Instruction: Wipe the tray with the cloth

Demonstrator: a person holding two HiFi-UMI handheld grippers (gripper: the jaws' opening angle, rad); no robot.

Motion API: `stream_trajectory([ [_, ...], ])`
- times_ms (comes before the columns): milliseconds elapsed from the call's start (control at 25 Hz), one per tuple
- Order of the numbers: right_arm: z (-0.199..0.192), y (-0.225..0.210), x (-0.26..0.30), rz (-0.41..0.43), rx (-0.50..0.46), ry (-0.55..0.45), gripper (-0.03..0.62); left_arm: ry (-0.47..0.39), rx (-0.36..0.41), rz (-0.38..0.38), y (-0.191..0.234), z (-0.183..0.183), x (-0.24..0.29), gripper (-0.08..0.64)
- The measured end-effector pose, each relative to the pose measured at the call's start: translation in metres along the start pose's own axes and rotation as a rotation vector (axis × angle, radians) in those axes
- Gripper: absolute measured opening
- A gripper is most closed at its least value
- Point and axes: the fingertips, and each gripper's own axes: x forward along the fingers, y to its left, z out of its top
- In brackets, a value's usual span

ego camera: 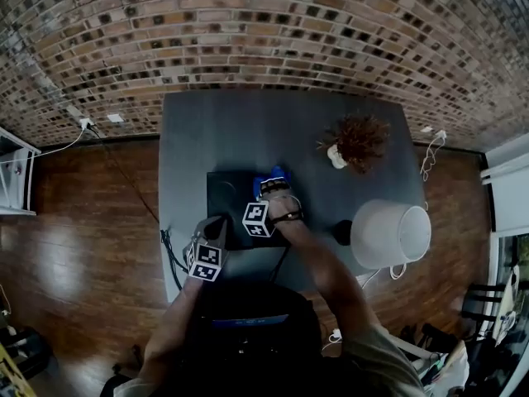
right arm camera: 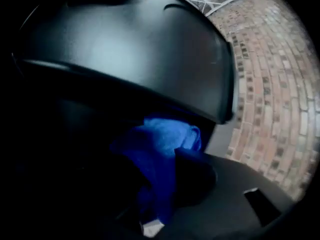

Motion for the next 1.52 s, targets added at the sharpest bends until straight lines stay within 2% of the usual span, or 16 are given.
stream_trajectory([
  [80, 0.012, 0.033, -0.017, 0.133, -0.074, -0.097, 0.150, 0.002, -0.001, -0.002, -0.002, 0.000, 0.001, 0.003],
  [160, 0.024, 0.087, -0.059, 0.335, -0.242, -0.236, 0.150, 0.005, 0.005, -0.007, -0.001, 0.001, 0.001, 0.003],
  [240, 0.027, 0.126, -0.084, 0.439, -0.395, -0.283, 0.150, 0.007, 0.006, -0.008, 0.000, -0.001, -0.001, 0.003],
  [280, 0.025, 0.122, -0.081, 0.410, -0.389, -0.257, 0.150, 0.007, 0.004, -0.007, 0.000, -0.002, -0.002, 0.002],
  [400, 0.005, 0.035, -0.038, 0.088, -0.186, -0.061, 0.152, 0.002, 0.010, -0.001, 0.002, 0.000, -0.001, 0.002],
  [440, -0.005, 0.008, -0.023, 0.001, -0.142, 0.008, 0.150, 0.000, 0.011, -0.001, 0.003, 0.000, -0.001, 0.002],
  [480, -0.013, -0.005, -0.009, -0.032, -0.136, 0.066, 0.150, -0.001, 0.009, -0.002, 0.003, 0.000, 0.000, 0.002],
  [680, -0.029, 0.025, 0.007, 0.057, -0.461, 0.218, 0.152, 0.000, 0.001, -0.003, 0.001, -0.001, 0.001, 0.002],
  [760, -0.027, 0.047, -0.009, 0.154, -0.555, 0.169, 0.146, 0.001, 0.004, -0.004, 0.001, 0.000, 0.000, 0.002],
  [880, -0.006, 0.096, -0.047, 0.319, -0.644, -0.054, 0.147, 0.004, 0.002, -0.002, 0.002, -0.002, -0.002, 0.002],
  [1000, 0.016, 0.138, -0.089, 0.439, -0.531, -0.305, 0.147, 0.003, 0.004, -0.001, 0.003, -0.002, 0.001, 0.002],
  [1080, 0.018, 0.137, -0.111, 0.418, -0.317, -0.413, 0.143, 0.003, 0.006, -0.003, 0.001, -0.001, 0.001, 0.003],
  [1160, 0.007, 0.119, -0.136, 0.363, -0.016, -0.482, 0.144, 0.004, 0.009, -0.005, 0.000, 0.000, 0.001, 0.003],
  [1240, -0.022, 0.113, -0.163, 0.307, 0.178, -0.437, 0.147, 0.007, 0.010, -0.007, 0.000, 0.001, 0.001, 0.003],
  [1400, -0.093, 0.166, -0.184, 0.315, 0.253, -0.114, 0.150, 0.009, 0.008, -0.016, 0.001, 0.000, 0.000, 0.003],
  [1520, -0.112, 0.200, -0.152, 0.310, 0.454, -0.009, 0.152, 0.010, 0.008, -0.013, 0.002, -0.001, -0.001, 0.003],
])
